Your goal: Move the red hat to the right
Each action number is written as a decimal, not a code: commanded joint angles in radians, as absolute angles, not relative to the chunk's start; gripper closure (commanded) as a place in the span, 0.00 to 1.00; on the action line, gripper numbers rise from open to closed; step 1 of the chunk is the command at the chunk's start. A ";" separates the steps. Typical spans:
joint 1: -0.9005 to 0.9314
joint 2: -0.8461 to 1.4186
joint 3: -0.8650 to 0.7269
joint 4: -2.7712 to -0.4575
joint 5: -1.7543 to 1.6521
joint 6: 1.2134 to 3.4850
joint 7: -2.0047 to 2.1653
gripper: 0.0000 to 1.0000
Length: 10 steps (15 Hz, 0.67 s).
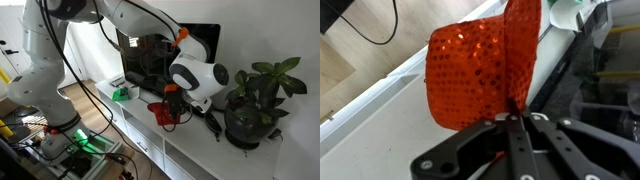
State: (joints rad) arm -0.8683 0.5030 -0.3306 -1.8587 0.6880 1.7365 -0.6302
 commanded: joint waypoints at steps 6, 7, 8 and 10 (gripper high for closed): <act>-0.955 0.623 -0.299 -1.749 0.853 1.953 -0.339 0.99; -0.954 0.634 -0.296 -1.748 0.872 1.994 -0.305 0.99; -0.954 0.645 -0.289 -1.746 0.896 2.031 -0.272 0.99; -0.948 0.665 -0.279 -1.747 0.944 2.116 -0.215 0.99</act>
